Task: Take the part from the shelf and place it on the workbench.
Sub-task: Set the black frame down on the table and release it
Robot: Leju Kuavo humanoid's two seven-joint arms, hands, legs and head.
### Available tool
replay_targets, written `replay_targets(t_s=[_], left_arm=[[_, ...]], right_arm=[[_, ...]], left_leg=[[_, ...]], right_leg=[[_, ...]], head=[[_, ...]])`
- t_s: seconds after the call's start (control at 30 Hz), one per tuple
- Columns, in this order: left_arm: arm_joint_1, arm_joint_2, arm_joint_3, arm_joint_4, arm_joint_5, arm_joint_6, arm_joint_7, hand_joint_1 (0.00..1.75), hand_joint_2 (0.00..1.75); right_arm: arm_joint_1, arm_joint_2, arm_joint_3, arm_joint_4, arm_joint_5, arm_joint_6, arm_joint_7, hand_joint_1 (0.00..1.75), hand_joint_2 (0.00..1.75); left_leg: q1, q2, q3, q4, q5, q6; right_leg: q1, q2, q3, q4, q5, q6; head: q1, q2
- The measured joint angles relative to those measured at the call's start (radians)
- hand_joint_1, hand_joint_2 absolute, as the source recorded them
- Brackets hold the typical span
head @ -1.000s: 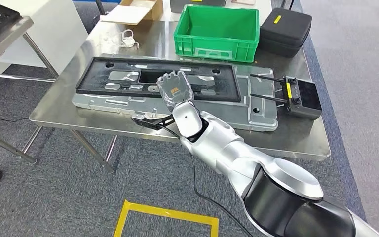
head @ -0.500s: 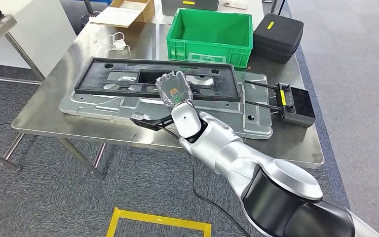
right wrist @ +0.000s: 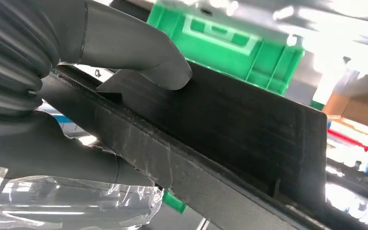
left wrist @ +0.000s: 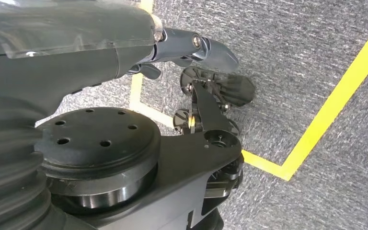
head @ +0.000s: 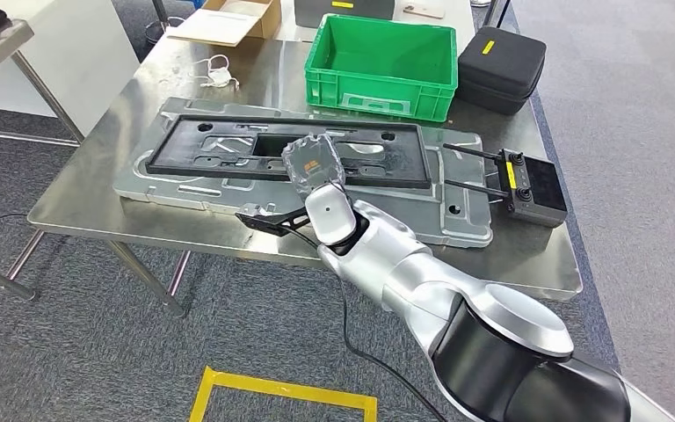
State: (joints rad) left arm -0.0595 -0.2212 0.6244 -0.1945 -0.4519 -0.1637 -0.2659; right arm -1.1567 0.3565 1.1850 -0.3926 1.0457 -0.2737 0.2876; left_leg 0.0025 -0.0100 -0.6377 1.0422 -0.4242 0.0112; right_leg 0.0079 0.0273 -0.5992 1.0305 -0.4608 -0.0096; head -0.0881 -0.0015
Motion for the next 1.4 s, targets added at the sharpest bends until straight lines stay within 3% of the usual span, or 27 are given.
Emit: replay_targets(t_s=[0.57, 1.4], left_arm=[[0.000, -0.011, 0.000, 0.000, -0.021, -0.051, 0.027, 0.00, 1.75], [0.000, -0.016, 0.000, 0.000, -0.042, -0.052, 0.030, 0.00, 1.75]], right_arm=[[0.078, 0.001, 0.034, -0.001, -0.090, 0.109, 0.013, 1.75, 1.75], [0.074, 0.001, 0.069, -0.004, -0.141, 0.077, 0.087, 1.75, 1.75]], left_leg=[[0.001, 0.000, 0.000, 0.000, 0.001, 0.001], [0.000, 0.000, 0.000, 0.000, 0.001, 0.002]], right_leg=[[-0.002, 0.000, 0.000, 0.000, 0.001, 0.003], [-0.002, 0.000, 0.000, 0.000, 0.001, 0.003]], head=[[0.000, 0.000], [0.000, 0.000]])
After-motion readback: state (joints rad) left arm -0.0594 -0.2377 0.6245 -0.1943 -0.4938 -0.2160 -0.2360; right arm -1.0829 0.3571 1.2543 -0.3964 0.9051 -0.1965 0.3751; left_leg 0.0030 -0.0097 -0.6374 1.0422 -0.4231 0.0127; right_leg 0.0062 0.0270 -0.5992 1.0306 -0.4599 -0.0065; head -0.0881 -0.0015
